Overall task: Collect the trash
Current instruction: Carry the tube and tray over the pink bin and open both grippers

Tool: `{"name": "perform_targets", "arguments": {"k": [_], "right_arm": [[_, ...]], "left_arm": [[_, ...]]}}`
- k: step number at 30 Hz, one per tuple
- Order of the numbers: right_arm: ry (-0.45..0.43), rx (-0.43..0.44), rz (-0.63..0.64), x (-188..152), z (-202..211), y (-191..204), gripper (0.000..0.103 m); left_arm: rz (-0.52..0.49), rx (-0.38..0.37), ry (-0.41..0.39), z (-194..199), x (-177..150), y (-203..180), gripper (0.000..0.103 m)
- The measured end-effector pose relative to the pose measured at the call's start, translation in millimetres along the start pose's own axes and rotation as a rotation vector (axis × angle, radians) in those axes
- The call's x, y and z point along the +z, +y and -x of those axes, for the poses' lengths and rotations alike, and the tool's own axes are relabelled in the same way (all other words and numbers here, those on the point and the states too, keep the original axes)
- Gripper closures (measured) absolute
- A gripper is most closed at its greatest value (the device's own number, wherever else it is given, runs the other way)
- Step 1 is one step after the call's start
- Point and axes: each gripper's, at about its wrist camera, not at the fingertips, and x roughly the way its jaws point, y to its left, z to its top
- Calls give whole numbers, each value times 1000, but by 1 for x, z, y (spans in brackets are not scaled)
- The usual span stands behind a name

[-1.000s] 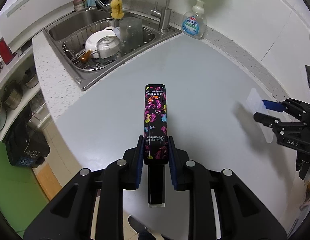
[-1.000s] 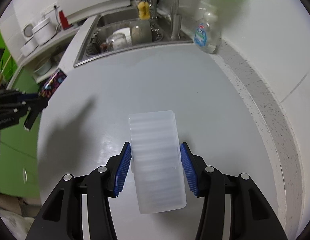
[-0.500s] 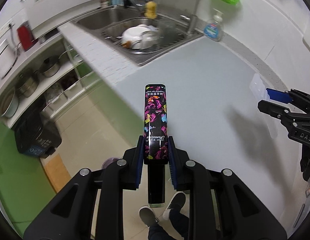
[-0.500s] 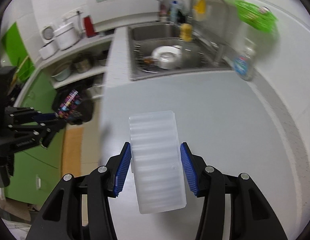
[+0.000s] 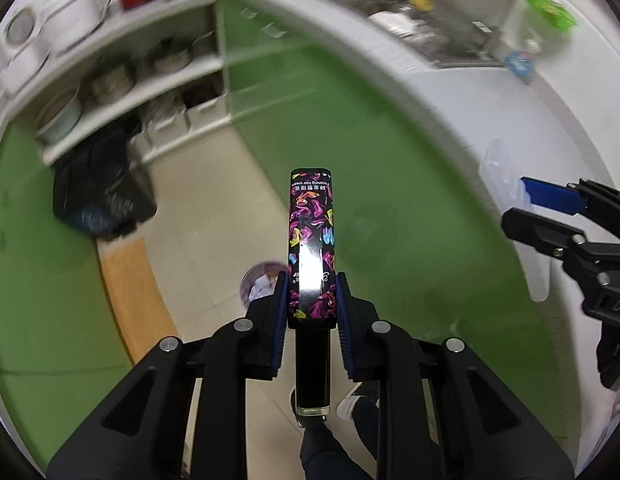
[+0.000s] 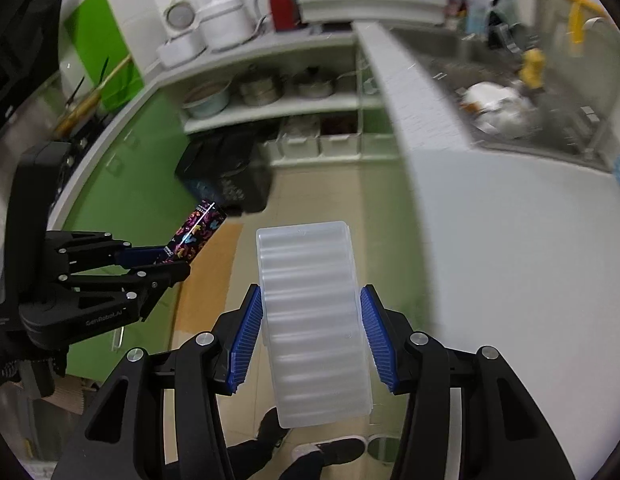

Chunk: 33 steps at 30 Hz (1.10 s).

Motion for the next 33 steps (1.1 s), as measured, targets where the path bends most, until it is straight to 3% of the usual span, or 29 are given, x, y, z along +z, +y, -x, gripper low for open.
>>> {"name": "perform_targets", "arguments": {"k": [12,21,25,26,27,28,33], "right_arm": [[172,71,92,-25,-247,32,54],[272,91,120,-72,-420,34,54],[296,86,124,-90,-465,26,52],[297,79,124,-94,-476,25,50],[298,77,121,-95,-482,23,37],[295,72,118,-97,-486,22,15],[292,56,87,-104,-483,12,8]], "left_arm": [[198,26,78,-145,-60,110,81],[267,25,125,-262,-104,150,81],[275,22,140,-299,-116,161,81],[273,22,143,-304,-117,161,81],[270,20,147,-310,-118,162,81],[267,16,153,-319,-121,162,81],[247,-6,173,-341,-122,156,81]]}}
